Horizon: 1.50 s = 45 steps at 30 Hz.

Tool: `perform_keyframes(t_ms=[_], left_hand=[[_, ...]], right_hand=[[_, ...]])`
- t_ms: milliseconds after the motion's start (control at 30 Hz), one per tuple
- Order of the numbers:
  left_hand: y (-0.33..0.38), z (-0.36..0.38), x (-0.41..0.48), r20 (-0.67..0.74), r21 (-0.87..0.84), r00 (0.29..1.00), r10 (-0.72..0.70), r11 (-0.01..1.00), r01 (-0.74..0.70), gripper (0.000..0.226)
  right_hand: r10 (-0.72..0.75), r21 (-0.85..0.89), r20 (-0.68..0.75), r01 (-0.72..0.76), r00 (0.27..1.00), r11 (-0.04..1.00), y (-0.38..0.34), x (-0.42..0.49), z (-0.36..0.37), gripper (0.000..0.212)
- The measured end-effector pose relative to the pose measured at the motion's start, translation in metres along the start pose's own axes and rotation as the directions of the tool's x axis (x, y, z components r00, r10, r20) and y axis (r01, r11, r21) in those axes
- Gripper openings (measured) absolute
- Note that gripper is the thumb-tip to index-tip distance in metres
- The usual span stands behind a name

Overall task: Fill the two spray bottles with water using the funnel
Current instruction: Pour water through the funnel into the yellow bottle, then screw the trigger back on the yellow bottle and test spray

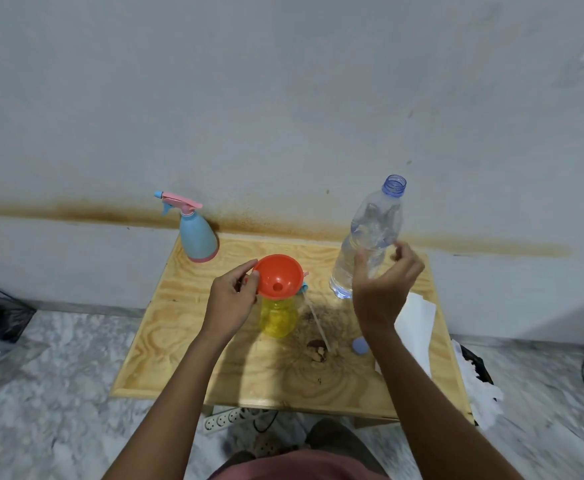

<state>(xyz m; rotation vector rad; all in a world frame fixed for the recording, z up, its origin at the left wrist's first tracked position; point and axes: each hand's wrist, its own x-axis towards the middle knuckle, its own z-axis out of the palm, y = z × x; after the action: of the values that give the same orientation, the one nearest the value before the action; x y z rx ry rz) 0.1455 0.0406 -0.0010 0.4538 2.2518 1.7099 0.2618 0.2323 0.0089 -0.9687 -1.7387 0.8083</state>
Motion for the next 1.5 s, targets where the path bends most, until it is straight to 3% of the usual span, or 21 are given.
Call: perform_keyframes(t_ms=[33, 100, 200, 267, 433, 567, 667, 800, 1000, 1167, 1333, 1500], left_hand=[[0.0, 0.0, 0.0, 0.001, -0.008, 1.0, -0.003, 1.0, 0.003, 0.034], [0.0, 0.0, -0.002, 0.003, -0.024, 1.0, -0.005, 1.0, 0.005, 0.033], [0.001, 0.001, -0.003, 0.004, -0.042, 1.0, -0.004, 0.999, 0.004, 0.034], [-0.001, 0.001, -0.002, 0.017, -0.048, 1.0, -0.008, 0.999, 0.009, 0.035], [-0.003, -0.003, -0.008, 0.018, -0.066, 1.0, -0.005, 0.998, 0.006, 0.038], [-0.016, -0.004, -0.016, -0.014, -0.14, 0.999, -0.049, 0.989, 0.047, 0.037], [-0.035, 0.002, -0.014, 0.063, -0.016, 0.994, -0.088, 0.996, 0.09, 0.041], [-0.05, 0.017, -0.011, 0.226, 0.145, 0.974, 0.007, 0.989, -0.041, 0.042], [-0.052, 0.033, -0.007, 0.147, 0.152, 0.989, -0.011, 0.988, -0.011, 0.051], [-0.065, 0.034, -0.006, 0.177, 0.149, 0.984, 0.002, 0.988, -0.028, 0.063], [-0.065, 0.034, -0.007, 0.177, 0.135, 0.984, 0.009, 0.99, -0.033, 0.061], [-0.066, 0.033, -0.006, 0.183, 0.162, 0.983, 0.014, 0.986, -0.044, 0.06]], right_hand=[[-0.003, -0.004, 0.034, 0.003, 0.999, 1.0, -0.004, -0.014, 0.0, 0.044], [0.014, -0.004, 0.266, -0.013, 0.964, 1.0, -0.014, -0.033, 0.001, 0.026], [0.169, 0.001, 0.59, -0.211, 0.79, 0.978, -0.03, -0.037, 0.01, 0.029], [0.244, -0.012, 0.665, -0.317, 0.705, 0.948, -0.037, -0.034, 0.018, 0.03], [0.18, -0.063, 0.676, -0.187, 0.714, 0.98, -0.039, -0.027, 0.027, 0.011], [0.157, -0.039, 0.636, -0.171, 0.755, 0.984, -0.042, -0.024, 0.024, 0.008], [0.158, -0.028, 0.641, -0.183, 0.751, 0.983, -0.041, -0.026, 0.024, 0.009], [0.161, -0.032, 0.639, -0.184, 0.752, 0.982, -0.04, -0.027, 0.025, 0.011], [0.129, -0.023, 0.638, -0.148, 0.759, 0.989, -0.036, -0.025, 0.021, 0.014], [0.175, 0.033, 0.539, -0.228, 0.824, 0.973, -0.018, -0.011, 0.0, 0.01], [0.345, -0.197, 0.491, -0.283, 0.8, 0.939, 0.043, -0.011, -0.017, 0.011], [0.406, -0.377, 0.495, -0.232, 0.768, 0.897, 0.083, -0.023, -0.013, 0.018]])
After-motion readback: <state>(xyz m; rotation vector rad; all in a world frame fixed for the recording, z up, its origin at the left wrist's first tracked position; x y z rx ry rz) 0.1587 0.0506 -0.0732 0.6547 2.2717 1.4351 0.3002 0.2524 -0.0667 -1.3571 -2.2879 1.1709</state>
